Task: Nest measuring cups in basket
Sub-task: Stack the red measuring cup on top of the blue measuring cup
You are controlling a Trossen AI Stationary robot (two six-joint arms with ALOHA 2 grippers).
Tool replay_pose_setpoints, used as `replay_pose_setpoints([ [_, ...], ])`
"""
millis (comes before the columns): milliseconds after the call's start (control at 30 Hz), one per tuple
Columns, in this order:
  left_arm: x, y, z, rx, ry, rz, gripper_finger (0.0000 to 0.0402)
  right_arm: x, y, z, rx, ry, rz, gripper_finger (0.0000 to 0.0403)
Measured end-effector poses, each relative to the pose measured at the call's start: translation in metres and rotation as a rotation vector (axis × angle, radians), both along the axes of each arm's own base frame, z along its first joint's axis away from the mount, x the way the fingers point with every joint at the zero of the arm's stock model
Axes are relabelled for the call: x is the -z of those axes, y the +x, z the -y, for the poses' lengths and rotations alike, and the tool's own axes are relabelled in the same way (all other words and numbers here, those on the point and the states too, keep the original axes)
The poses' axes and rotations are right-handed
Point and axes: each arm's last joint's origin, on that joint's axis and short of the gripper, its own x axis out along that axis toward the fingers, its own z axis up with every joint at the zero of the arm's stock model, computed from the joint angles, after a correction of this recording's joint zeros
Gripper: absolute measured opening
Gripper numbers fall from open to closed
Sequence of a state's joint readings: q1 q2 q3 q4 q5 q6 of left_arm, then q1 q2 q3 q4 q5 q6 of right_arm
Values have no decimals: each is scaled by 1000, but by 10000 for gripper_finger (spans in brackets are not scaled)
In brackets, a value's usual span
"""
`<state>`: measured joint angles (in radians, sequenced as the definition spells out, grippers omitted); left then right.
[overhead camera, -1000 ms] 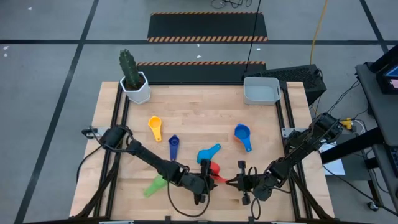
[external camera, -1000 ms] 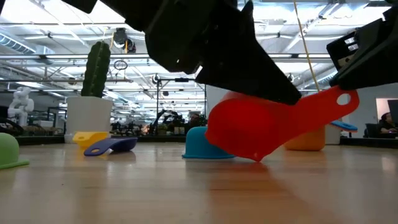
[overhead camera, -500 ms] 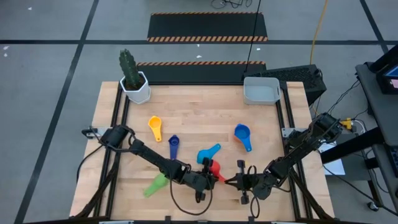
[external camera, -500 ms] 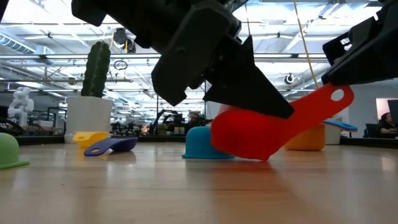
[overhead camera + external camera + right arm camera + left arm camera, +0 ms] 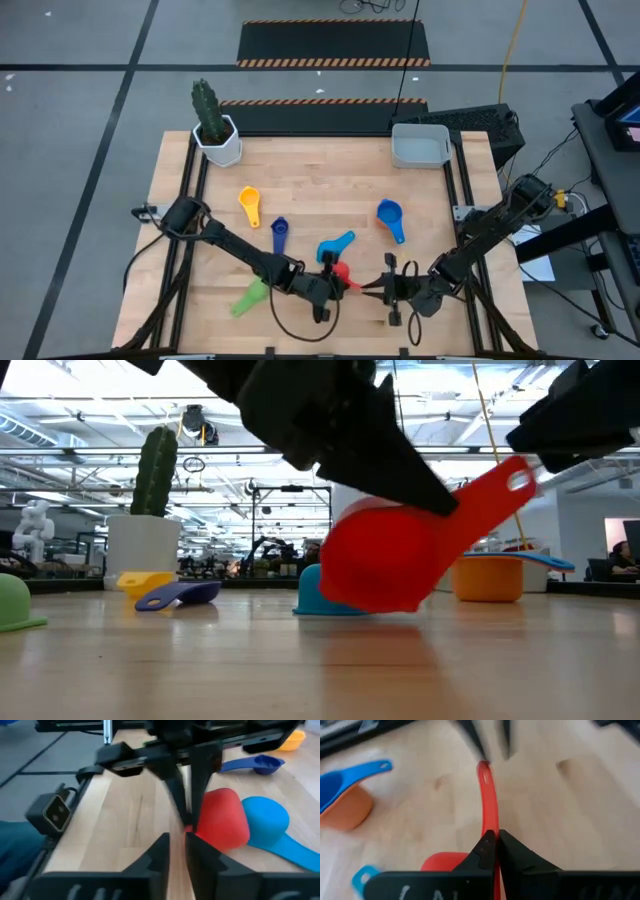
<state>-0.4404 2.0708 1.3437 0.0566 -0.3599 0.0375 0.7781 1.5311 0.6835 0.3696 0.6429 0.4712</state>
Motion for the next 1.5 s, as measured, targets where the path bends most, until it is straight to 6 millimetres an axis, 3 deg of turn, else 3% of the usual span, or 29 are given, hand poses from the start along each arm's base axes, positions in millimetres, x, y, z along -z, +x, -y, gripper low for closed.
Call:
replay_pose_setpoints([
  [300,-1,1,-5,-3,-55,-15,5,7,-5,7,80,27,-98,164],
  [567,-2,2,-4,44,-72,-14,5,7,-5,8,65,5,-100,188],
  [867,-4,3,-2,73,-91,-4,5,9,2,2,15,10,-57,136],
  [1233,-4,3,-2,81,-94,-6,8,13,5,1,-44,-18,-66,9],
  [1500,-7,4,-1,89,-86,25,113,13,5,1,-39,-11,-62,3],
])
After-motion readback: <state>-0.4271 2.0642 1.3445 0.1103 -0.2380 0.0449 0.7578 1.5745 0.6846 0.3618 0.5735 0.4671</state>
